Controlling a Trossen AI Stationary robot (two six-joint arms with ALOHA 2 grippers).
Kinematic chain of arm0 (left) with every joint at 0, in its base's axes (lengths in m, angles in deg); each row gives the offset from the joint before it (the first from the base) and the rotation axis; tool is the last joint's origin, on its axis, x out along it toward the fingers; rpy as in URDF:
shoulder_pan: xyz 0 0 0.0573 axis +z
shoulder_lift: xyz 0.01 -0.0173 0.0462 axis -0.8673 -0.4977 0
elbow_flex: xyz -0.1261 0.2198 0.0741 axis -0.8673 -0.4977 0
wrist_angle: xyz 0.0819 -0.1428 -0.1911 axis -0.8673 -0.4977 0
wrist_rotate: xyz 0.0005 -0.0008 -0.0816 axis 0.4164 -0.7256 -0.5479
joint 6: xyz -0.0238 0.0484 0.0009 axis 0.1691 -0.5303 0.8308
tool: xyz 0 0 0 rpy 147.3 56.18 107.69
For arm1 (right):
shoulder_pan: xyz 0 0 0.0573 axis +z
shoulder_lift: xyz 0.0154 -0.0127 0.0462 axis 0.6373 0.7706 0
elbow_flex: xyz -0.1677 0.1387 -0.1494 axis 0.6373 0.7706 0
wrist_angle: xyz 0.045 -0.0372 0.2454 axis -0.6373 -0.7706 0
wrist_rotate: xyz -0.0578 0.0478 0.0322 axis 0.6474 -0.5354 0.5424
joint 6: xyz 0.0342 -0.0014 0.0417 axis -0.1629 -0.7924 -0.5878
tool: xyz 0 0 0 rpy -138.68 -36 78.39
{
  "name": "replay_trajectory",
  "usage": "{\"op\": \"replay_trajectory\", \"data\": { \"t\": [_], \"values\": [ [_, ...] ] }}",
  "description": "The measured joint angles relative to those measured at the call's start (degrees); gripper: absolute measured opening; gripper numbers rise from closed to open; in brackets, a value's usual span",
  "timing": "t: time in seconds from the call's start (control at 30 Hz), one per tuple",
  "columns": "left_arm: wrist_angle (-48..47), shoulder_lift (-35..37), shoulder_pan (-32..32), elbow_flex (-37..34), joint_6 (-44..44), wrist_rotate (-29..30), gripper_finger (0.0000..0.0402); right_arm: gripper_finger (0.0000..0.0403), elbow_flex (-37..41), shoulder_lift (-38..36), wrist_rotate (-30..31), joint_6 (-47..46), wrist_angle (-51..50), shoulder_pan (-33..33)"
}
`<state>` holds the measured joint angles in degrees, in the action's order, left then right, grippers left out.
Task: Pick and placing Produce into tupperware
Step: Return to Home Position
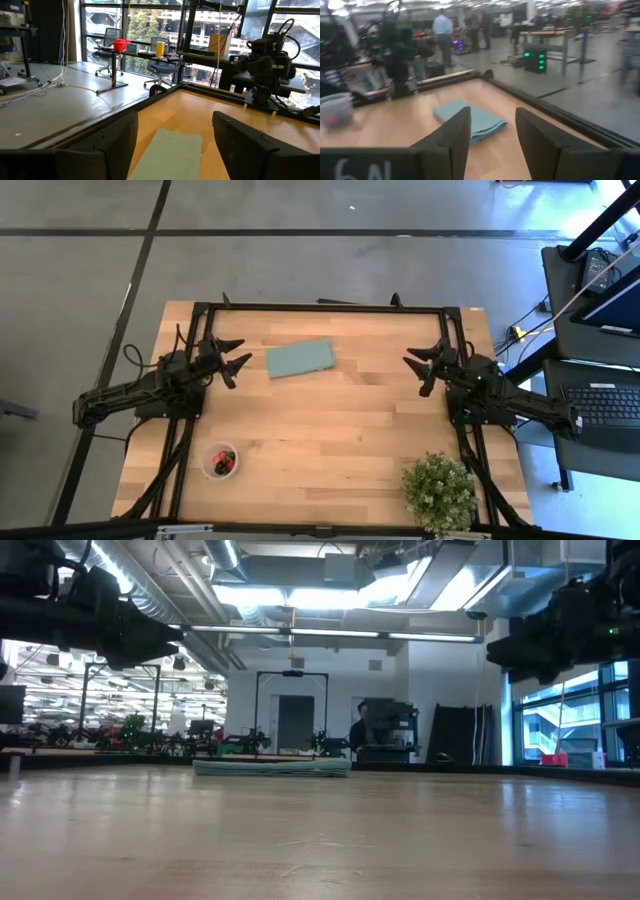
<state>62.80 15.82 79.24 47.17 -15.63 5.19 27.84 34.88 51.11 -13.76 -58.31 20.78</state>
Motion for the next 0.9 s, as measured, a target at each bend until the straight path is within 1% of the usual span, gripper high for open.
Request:
{"op": "replay_trajectory", "data": {
  "t": [0.07,0.13,0.9],
  "values": [
    [0.02,0.0,0.0,-0.02,0.0,0.0,0.0247,0.0158,-0.09,0.33,-1.93,1.58,-0.74,0.0],
    [0.0,0.0,0.0,0.0,0.0,0.0,0.0247,0.0158,-0.09,0.51,-2.36,2.65,-0.83,0.0],
    [0.0,0.0,0.0,0.0,0.0,0.0,0.0247,0.0158,-0.09,0.7,-2.61,3.03,-0.71,0.0]
  ]
}}
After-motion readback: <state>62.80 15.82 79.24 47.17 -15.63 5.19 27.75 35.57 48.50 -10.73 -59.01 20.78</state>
